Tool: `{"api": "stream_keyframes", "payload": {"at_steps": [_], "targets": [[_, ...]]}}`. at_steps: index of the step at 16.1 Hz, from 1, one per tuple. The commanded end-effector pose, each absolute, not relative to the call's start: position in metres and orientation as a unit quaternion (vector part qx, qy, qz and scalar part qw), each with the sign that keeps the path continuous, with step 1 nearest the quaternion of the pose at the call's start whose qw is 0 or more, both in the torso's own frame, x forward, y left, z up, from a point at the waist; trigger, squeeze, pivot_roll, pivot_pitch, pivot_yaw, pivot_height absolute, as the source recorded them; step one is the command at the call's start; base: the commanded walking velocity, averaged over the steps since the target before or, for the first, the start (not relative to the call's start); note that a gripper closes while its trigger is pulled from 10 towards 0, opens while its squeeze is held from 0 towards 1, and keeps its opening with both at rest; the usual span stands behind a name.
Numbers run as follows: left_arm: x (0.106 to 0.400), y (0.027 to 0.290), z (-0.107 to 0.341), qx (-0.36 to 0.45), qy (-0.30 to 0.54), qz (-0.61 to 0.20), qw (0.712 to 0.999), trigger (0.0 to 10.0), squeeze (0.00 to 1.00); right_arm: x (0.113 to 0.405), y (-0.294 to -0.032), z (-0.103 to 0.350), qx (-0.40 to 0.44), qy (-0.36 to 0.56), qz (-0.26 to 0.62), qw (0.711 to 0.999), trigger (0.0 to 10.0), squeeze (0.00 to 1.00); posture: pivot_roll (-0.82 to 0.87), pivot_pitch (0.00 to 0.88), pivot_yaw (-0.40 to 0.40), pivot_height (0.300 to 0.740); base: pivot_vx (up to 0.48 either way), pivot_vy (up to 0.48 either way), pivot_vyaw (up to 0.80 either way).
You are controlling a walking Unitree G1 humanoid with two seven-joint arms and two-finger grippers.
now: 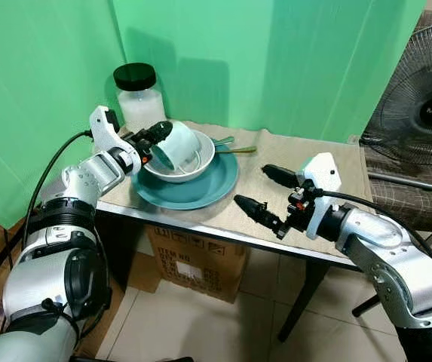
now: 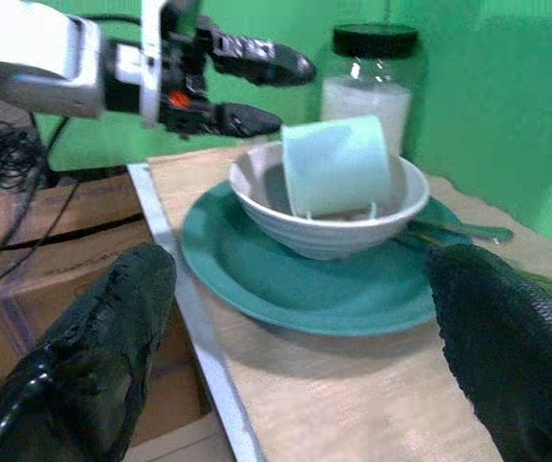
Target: Setting the table
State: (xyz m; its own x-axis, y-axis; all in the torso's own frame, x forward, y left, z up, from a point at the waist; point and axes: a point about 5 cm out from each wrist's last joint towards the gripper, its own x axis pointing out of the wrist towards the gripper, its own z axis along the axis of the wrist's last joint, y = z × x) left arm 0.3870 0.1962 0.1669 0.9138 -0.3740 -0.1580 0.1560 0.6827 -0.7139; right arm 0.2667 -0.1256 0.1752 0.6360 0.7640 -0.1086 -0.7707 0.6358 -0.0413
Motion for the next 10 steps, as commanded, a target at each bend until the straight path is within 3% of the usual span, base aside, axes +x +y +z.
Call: {"api": "stream_keyframes", "payload": {"at_steps": [1, 2, 3, 4, 10], "targets": [[0.3896, 0.1947, 0.1728, -0.388, 0.129, -0.155, 0.899, 8.7, 0.00, 0.2654, -0.1241, 0.1768, -0.045, 0.042, 0.432, 0.900, 10.0, 0.00, -0.10, 0.000, 0.042, 0.740, 0.000, 0.000, 0.00], [0.3893, 0.1952, 0.1721, -0.404, 0.121, -0.158, 0.893, 3.8, 0.00, 0.2655, -0.1233, 0.1767, -0.045, 0.042, 0.434, 0.899, 10.0, 0.00, -0.10, 0.000, 0.042, 0.740, 0.000, 0.000, 0.00], [0.3892, 0.1954, 0.1716, -0.410, 0.120, -0.157, 0.891, 3.8, 0.00, 0.2655, -0.1231, 0.1768, -0.045, 0.042, 0.435, 0.898, 10.0, 0.00, -0.10, 0.000, 0.042, 0.740, 0.000, 0.000, 0.00], [0.3885, 0.1955, 0.1695, -0.416, 0.121, -0.157, 0.888, 0.0, 0.00, 0.2656, -0.1226, 0.1770, -0.046, 0.043, 0.438, 0.897, 10.0, 0.00, -0.10, 0.000, 0.039, 0.740, 0.000, 0.000, 0.00], [0.3848, 0.1903, 0.1671, -0.430, 0.108, -0.191, 0.876, 0.0, 0.00, 0.2633, -0.1211, 0.1759, -0.052, 0.050, 0.453, 0.889, 10.0, 0.00, -0.10, 0.000, 0.034, 0.740, 0.000, 0.000, 0.00]]}}
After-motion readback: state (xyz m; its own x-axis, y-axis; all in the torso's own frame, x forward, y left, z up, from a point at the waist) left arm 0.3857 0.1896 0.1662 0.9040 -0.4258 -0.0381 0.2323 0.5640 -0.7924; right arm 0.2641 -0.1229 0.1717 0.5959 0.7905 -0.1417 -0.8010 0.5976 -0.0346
